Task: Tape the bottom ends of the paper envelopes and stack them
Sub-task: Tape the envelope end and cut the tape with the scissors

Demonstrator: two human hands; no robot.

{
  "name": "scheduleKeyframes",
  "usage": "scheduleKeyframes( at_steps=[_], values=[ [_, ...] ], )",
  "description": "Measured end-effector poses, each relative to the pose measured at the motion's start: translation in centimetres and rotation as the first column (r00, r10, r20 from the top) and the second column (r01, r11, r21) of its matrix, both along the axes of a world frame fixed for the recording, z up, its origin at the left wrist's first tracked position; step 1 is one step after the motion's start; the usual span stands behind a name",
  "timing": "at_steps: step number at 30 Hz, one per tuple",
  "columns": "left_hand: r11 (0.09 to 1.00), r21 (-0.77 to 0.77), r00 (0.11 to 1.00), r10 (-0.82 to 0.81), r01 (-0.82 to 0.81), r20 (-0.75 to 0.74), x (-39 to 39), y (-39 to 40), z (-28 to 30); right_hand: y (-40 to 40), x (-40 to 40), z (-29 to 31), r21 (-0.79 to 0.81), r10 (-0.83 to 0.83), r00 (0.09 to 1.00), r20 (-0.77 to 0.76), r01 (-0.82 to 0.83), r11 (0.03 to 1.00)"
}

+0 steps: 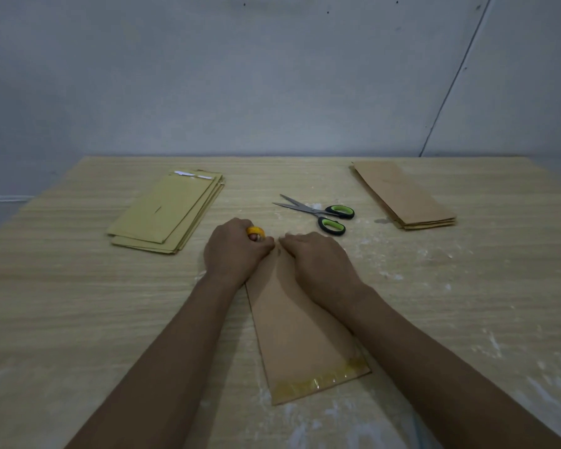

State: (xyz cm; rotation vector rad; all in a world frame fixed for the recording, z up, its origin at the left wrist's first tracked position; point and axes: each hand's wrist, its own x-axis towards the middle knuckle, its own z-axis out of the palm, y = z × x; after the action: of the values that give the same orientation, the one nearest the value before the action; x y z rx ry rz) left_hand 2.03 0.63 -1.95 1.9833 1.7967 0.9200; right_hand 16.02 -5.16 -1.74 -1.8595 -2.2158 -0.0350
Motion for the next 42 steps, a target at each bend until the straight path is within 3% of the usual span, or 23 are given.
scheduleKeyframes(
  at_steps=[4,11,15,19,36,39,42],
  values=[
    [1.0,-0.003,0.999,-0.012,0.012,0.034,-0.1,0.0,-0.1,0.0,-0.3,0.4,-0.022,-0.007,0.997,0.081,0.009,1.0],
    [0.997,0.005,0.991,-0.08,0.08,0.103,-1.1,0.2,0.1,-0.1,-0.8,0.7,-0.015,-0.081,0.994,0.07,0.082,0.997],
    [0.993,-0.015,0.964,-0.107,0.114,0.244,-2.3,0.3,0.4,-0.3,-0.9,0.6,-0.061,-0.053,0.996,0.065,0.057,0.996],
    [0.995,0.058,0.957,-0.09,0.076,0.277,-2.8,0.3,0.2,-0.1,-1.1,0.7,-0.09,-0.054,0.996,0.066,0.06,0.994],
    [0.999,0.049,0.999,-0.004,0.002,0.035,-2.7,0.3,-0.7,0.0,-1.8,0.5,-0.123,-0.092,0.984,0.155,0.111,0.986],
    [0.998,0.062,1.0,-0.014,0.014,0.007,-2.7,0.2,-0.7,0.0,-2.5,0.7,-0.058,-0.109,0.989,0.104,0.115,0.992],
    [0.997,0.067,1.0,-0.029,0.028,0.007,-2.9,0.1,-0.7,-0.1,-2.9,0.4,-0.05,0.004,0.997,-0.083,-0.008,0.999]
  ],
)
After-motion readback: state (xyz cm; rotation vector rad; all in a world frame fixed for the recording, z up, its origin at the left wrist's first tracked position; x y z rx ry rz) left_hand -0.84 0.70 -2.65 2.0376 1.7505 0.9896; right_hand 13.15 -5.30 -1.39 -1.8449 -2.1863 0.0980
